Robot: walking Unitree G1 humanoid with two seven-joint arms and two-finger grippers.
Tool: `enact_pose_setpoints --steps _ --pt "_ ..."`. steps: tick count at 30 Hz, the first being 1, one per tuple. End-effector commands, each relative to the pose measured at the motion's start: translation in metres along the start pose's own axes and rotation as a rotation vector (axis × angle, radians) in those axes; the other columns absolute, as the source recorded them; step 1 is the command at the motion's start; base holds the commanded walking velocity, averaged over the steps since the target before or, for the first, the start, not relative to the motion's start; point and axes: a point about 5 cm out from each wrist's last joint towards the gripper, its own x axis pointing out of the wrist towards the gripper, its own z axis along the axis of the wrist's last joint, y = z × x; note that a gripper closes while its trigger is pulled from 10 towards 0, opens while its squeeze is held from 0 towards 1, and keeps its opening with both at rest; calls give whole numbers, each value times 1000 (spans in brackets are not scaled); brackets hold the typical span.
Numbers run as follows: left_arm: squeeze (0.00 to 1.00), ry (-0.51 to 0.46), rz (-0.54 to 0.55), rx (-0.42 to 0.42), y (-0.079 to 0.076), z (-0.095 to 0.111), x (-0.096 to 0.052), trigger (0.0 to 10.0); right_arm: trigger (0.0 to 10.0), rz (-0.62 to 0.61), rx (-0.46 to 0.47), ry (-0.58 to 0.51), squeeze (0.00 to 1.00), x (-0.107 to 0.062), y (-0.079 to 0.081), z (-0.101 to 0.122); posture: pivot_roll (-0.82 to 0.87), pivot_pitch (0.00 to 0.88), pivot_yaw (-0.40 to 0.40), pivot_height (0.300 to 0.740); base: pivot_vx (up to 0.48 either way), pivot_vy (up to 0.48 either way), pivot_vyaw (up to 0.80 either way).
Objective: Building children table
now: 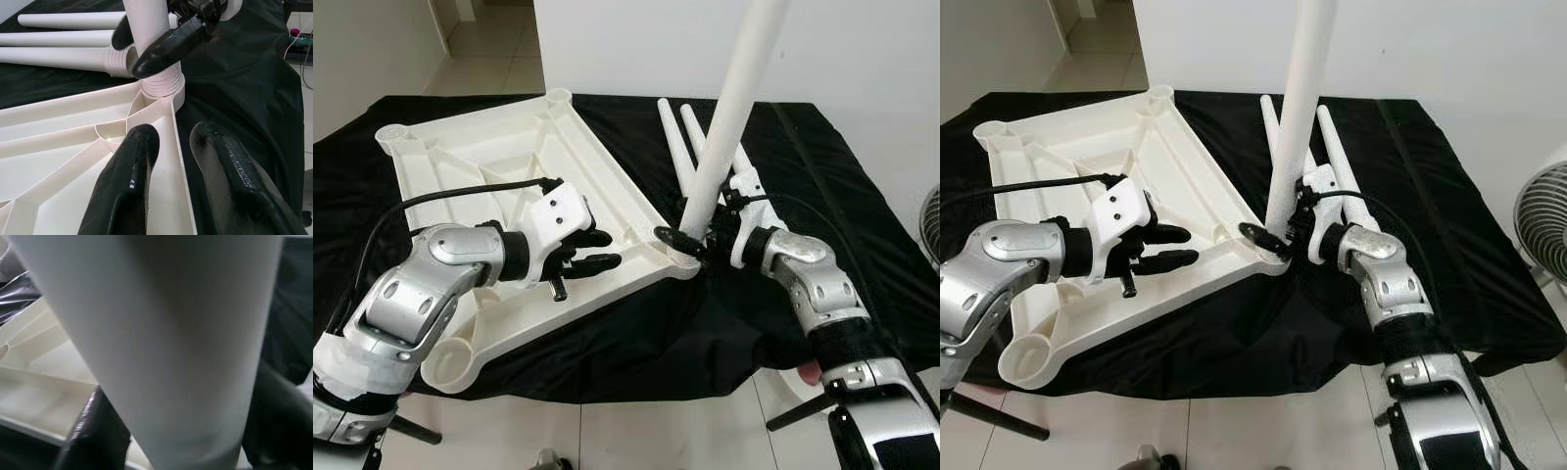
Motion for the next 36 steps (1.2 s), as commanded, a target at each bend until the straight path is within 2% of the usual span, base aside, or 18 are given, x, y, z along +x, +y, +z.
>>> enact_pose_setpoints --steps 1,6,8,10,11,15,16,18,21,23,24,26,27,28,30,34,35,36 --pt "0 -4 -6 13 0 2 -2 10000 0 14 37 51 0 4 4 -10 30 122 34 740 0 0 0" --pt "0 -4 -5 10 -1 2 -2 10000 0 -44 102 68 0 7 12 -21 31 125 32 740 0 0 0" --pt "0 -6 -6 6 -1 2 -2 10000 0 -109 142 76 0 8 18 -29 31 125 32 740 0 0 0" --pt "0 -6 -6 4 -2 2 -2 10000 0 -183 143 85 0 10 19 -32 30 127 33 740 0 0 0" --pt "0 -6 -6 4 -2 2 -2 10000 0 -183 143 85 0 10 19 -32 30 127 33 740 0 0 0" --pt "0 -9 -8 -1 -2 2 -2 10000 0 -440 196 98 0 13 20 -41 26 128 33 740 0 0 0" --pt "0 -9 -8 -1 -2 2 -2 10000 0 -440 196 98 0 13 20 -41 26 128 33 740 0 0 0" --pt "0 -11 -10 -2 -2 2 -2 10000 0 -546 250 108 0 13 23 -46 23 128 35 740 0 0 0" --pt "0 -12 -11 -3 -2 2 -1 10000 0 -613 257 120 0 12 25 -48 23 128 35 740 0 0 0" --pt "0 -13 -13 -5 -2 2 -2 10000 0 -736 288 139 0 11 31 -52 21 128 35 740 0 0 0" --pt "0 -13 -13 -5 -2 2 -2 10000 0 -736 288 139 0 11 31 -52 21 128 35 740 0 0 0" --pt "0 -13 -13 -7 -2 1 -2 10000 0 -859 283 161 0 9 38 -54 19 125 33 740 0 0 0" --pt "0 -13 -13 -7 -2 1 -2 10000 0 -859 283 161 0 9 38 -54 19 125 33 740 0 0 0" --pt "0 -13 -12 -9 -2 1 -2 10000 0 -918 284 156 0 9 43 -54 19 125 33 740 0 0 0" --pt "0 -13 -11 -10 -2 1 -2 10000 0 -965 293 149 0 10 48 -54 21 122 30 740 0 0 0" --pt "0 -13 -8 -12 -3 0 -3 10000 0 -948 312 145 0 16 55 -53 22 119 27 740 0 0 0" --pt "0 -13 -7 -12 -3 0 -3 10000 10000 -928 309 126 0 18 55 -51 21 117 24 740 0 0 0" --pt "0 -12 -6 -12 -3 0 -3 10000 10000 -887 295 114 0 22 57 -47 21 117 24 740 0 0 0"
